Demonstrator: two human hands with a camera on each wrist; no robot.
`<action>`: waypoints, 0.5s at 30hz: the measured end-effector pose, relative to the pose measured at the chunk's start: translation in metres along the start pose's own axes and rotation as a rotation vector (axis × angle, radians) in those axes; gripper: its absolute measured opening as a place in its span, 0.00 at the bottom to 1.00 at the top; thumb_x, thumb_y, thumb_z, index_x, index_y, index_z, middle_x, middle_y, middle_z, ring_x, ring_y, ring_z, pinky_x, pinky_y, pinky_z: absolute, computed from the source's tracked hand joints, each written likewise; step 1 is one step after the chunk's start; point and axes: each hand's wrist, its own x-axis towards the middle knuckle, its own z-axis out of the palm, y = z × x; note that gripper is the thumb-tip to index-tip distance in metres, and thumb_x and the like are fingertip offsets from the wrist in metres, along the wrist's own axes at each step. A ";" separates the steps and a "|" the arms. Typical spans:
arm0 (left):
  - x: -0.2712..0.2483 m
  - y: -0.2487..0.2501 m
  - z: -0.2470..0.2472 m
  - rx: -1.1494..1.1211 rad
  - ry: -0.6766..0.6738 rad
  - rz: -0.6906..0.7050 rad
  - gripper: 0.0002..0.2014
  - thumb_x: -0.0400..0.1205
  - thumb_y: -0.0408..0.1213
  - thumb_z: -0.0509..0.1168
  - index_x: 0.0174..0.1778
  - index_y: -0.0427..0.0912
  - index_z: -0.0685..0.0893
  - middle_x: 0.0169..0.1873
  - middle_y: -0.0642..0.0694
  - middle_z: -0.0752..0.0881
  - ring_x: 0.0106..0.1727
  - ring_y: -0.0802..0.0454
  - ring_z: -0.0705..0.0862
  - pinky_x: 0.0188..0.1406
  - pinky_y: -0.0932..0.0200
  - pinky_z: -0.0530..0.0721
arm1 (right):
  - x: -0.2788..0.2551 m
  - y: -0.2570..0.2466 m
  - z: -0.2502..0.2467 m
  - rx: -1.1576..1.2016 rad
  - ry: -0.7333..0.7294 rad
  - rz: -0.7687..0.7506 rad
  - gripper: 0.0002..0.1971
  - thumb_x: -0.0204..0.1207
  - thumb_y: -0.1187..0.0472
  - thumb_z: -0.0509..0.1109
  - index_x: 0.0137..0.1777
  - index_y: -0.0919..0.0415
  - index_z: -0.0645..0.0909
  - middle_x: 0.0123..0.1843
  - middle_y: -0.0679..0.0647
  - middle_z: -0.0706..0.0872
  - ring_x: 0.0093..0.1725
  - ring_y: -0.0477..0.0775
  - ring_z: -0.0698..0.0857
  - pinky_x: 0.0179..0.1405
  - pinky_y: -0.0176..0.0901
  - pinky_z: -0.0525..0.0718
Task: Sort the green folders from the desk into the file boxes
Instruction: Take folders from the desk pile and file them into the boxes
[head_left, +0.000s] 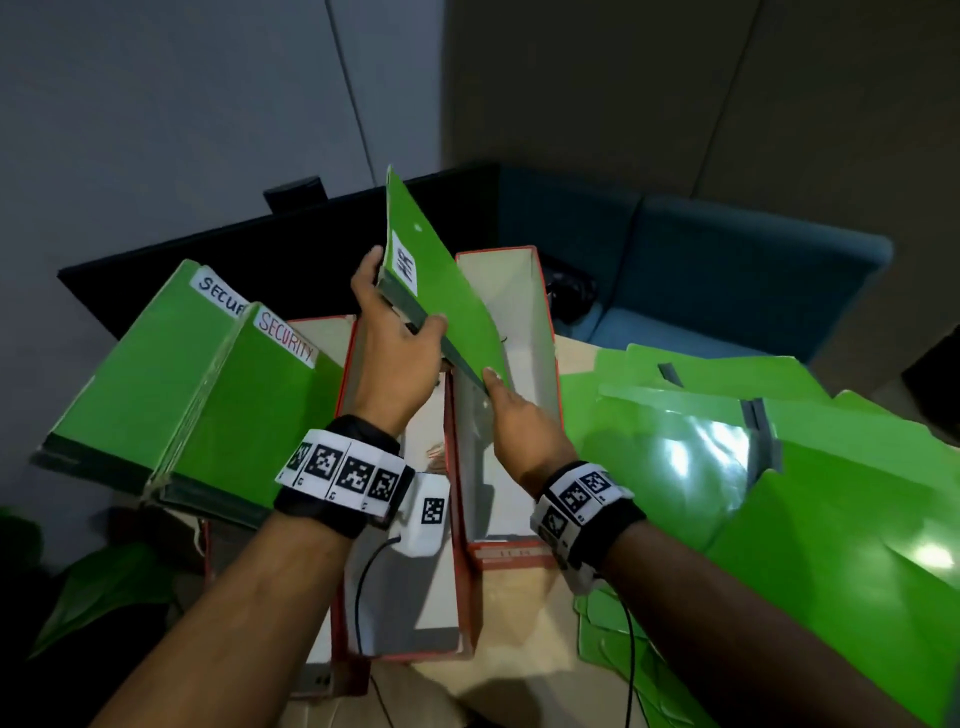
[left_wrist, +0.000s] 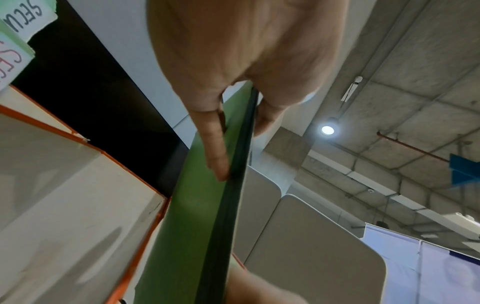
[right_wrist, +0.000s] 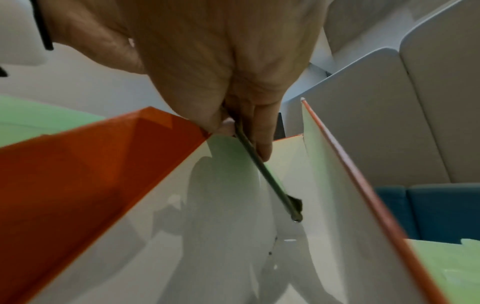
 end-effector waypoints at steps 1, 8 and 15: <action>0.002 -0.002 0.000 -0.025 -0.012 0.008 0.41 0.80 0.20 0.62 0.80 0.57 0.51 0.59 0.69 0.78 0.52 0.65 0.87 0.49 0.50 0.90 | 0.000 0.002 0.002 -0.022 -0.004 0.005 0.34 0.78 0.76 0.51 0.83 0.57 0.49 0.80 0.60 0.68 0.63 0.67 0.81 0.58 0.60 0.81; 0.005 -0.024 -0.002 0.553 -0.123 0.129 0.22 0.80 0.30 0.69 0.70 0.45 0.77 0.65 0.48 0.76 0.66 0.55 0.77 0.67 0.70 0.70 | 0.002 0.004 0.012 -0.079 0.053 -0.032 0.23 0.81 0.69 0.57 0.75 0.56 0.62 0.63 0.61 0.82 0.56 0.65 0.84 0.49 0.57 0.84; 0.003 -0.043 -0.003 0.824 -0.113 0.109 0.24 0.76 0.36 0.74 0.69 0.50 0.78 0.68 0.47 0.73 0.71 0.46 0.73 0.73 0.48 0.72 | 0.002 0.003 0.002 -0.124 0.007 -0.151 0.14 0.81 0.63 0.59 0.63 0.54 0.79 0.56 0.59 0.86 0.53 0.63 0.86 0.41 0.47 0.79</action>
